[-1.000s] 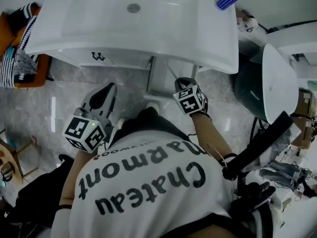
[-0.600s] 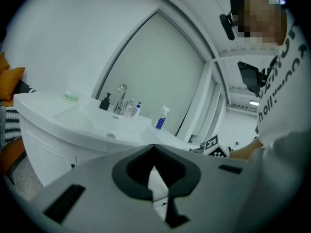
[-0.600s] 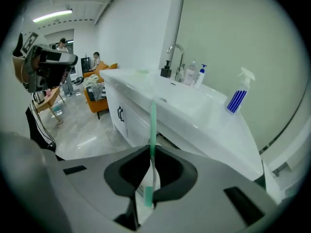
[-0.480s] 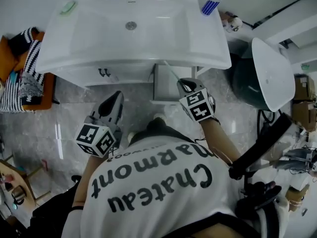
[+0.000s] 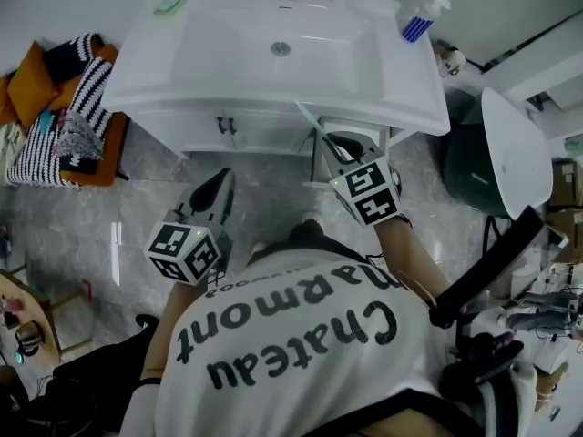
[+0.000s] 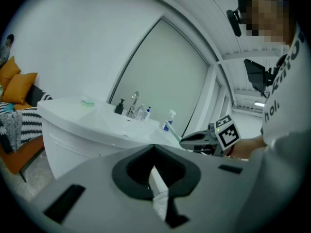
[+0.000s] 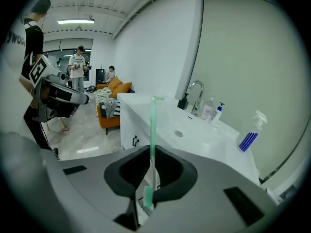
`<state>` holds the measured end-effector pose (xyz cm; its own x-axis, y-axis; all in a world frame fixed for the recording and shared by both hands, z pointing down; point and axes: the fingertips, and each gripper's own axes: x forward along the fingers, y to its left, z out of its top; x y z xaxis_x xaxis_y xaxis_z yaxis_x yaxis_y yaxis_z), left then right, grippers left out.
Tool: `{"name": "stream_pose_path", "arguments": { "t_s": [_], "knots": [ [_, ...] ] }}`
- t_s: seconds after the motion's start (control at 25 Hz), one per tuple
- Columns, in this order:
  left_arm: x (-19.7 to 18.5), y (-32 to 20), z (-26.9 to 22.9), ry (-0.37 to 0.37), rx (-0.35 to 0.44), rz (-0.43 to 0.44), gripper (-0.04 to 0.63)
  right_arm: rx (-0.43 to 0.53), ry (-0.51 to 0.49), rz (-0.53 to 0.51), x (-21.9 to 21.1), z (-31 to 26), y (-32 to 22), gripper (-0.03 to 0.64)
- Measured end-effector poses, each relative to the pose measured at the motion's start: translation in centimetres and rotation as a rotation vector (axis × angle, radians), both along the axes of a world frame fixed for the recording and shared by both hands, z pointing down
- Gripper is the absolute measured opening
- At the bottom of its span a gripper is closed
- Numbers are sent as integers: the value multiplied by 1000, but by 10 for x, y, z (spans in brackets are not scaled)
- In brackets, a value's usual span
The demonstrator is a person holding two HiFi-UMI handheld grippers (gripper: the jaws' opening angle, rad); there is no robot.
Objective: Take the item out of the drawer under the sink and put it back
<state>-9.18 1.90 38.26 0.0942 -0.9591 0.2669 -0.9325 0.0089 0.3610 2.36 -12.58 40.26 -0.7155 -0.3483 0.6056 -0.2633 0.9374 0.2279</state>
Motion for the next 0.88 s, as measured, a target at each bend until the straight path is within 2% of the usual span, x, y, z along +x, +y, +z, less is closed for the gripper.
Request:
{"name": "stream_pose_path", "arguments": {
  "t_s": [0.44, 0.64, 0.88],
  "knots": [
    [-72, 79, -14, -44, 38, -215, -3, 17, -68, -204, -114, -18, 60, 40],
    [-92, 96, -25, -53, 83, -295, -3, 32, -110, -298, -157, -40, 78, 40],
    [-128, 94, -32, -68, 89, -376, -3, 30, -147, -391, -218, -55, 72, 40]
  ]
}}
